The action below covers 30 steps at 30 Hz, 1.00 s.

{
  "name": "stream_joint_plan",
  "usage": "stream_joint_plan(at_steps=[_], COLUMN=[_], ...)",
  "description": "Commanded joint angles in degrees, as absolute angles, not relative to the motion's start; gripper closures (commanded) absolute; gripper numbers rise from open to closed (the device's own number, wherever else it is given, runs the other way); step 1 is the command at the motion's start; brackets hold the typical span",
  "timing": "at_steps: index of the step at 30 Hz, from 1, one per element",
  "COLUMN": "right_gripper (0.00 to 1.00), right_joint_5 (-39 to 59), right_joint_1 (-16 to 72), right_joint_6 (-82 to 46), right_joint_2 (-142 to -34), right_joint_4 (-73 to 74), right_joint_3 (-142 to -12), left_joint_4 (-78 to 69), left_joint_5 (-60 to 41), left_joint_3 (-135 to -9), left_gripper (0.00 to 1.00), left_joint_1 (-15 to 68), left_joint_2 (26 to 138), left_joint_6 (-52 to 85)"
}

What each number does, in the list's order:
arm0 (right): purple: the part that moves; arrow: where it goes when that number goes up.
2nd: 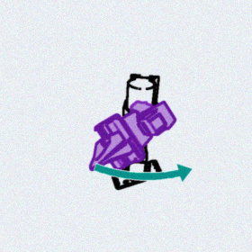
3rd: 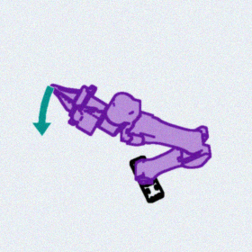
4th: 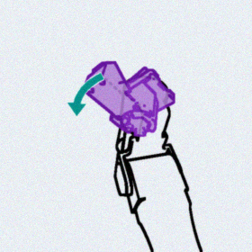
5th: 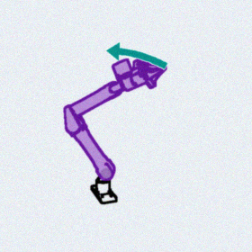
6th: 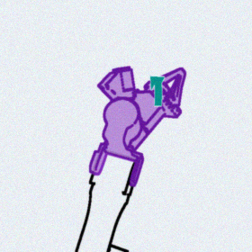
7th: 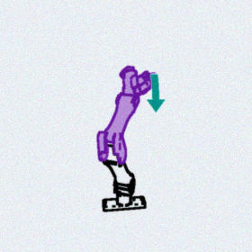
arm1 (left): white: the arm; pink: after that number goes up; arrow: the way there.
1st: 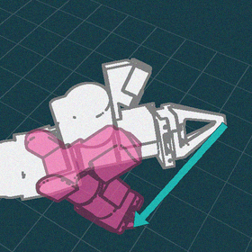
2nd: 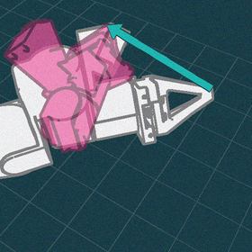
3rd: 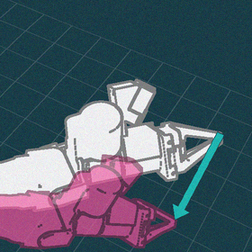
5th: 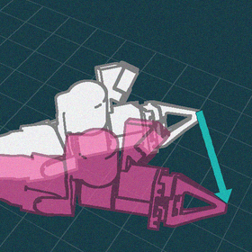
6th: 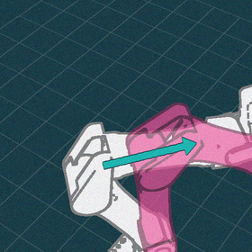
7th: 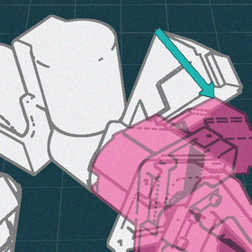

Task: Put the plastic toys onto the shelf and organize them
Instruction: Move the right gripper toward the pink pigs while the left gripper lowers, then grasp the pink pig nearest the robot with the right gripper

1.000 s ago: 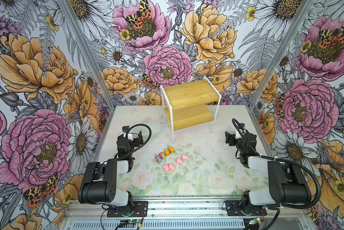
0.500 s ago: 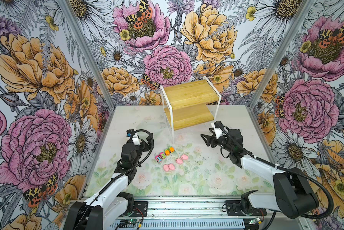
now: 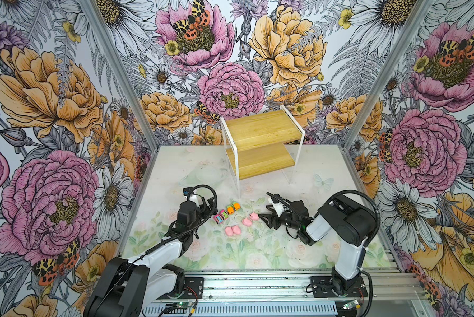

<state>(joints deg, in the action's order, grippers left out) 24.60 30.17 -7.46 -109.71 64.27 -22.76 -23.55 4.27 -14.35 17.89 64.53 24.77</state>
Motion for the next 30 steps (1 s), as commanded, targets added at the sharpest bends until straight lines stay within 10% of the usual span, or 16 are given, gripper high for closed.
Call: stream_joint_plan(at_steps=[1, 30], right_gripper=[0.32, 0.31], right_joint_5=[27.65, 32.60], right_joint_1=[30.33, 33.75], right_joint_6=[-5.15, 4.46], right_joint_2=[-113.18, -110.80], right_joint_4=[72.23, 55.67], right_joint_3=[-23.12, -30.24], left_joint_4=[-26.11, -26.15], left_joint_5=[6.22, 9.76], left_joint_3=[-14.80, -13.77], left_gripper=[0.01, 0.01], left_joint_1=[19.60, 21.19], left_joint_2=[66.37, 65.93], left_joint_6=[26.12, 25.49])
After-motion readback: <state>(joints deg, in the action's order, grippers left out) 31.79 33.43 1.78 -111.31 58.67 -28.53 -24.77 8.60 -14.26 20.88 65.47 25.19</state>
